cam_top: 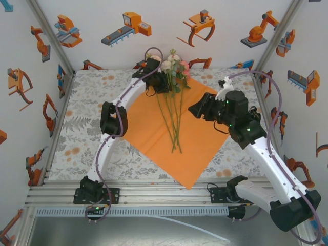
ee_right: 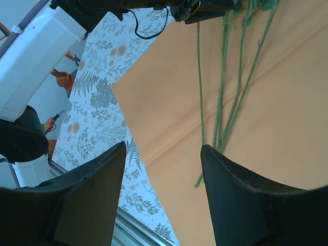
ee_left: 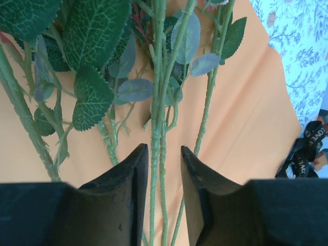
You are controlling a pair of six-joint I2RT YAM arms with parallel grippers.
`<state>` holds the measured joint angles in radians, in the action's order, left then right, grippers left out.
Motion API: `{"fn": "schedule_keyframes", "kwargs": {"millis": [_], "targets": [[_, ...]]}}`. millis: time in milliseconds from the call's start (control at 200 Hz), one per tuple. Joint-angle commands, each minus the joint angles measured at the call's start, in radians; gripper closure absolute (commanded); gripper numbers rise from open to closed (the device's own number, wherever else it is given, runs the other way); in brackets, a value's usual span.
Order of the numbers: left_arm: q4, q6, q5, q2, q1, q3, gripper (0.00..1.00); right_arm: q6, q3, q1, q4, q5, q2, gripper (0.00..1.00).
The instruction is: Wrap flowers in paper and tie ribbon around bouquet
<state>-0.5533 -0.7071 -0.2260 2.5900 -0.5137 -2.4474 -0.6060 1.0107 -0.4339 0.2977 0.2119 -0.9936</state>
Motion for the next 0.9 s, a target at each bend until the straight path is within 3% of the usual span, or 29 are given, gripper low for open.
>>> {"fn": "schedule_keyframes", "kwargs": {"millis": [0,225,315,486,581,666,711,896], "targets": [[-0.036,0.047,0.017,-0.145,0.009,0.036,0.62,-0.033,-0.016,-0.006,0.045,-0.048,0.023,0.44],[-0.005,0.181,0.060,-0.492,-0.017,0.323,0.56,-0.212,-0.013,-0.007,0.362,-0.231,0.044,0.45],[0.104,0.212,0.055,-0.689,-0.029,0.605,0.55,-0.272,-0.048,-0.006,0.487,-0.255,0.076,0.43],[0.313,0.098,0.029,-1.036,-0.039,1.106,0.46,-0.276,-0.188,-0.007,0.602,-0.199,0.193,0.35],[0.314,0.040,0.068,-1.185,-0.060,1.284,0.34,-0.323,-0.288,-0.005,0.600,-0.131,0.266,0.30],[0.288,-0.037,0.119,-1.291,-0.076,1.409,0.16,-0.367,-0.355,-0.004,0.564,-0.098,0.316,0.25],[0.270,-0.082,0.140,-1.340,-0.078,1.462,0.10,-0.382,-0.383,-0.004,0.532,-0.088,0.323,0.12],[0.216,-0.161,0.166,-1.462,-0.079,1.601,0.02,-0.473,-0.524,-0.005,0.412,-0.041,0.298,0.12]]}}
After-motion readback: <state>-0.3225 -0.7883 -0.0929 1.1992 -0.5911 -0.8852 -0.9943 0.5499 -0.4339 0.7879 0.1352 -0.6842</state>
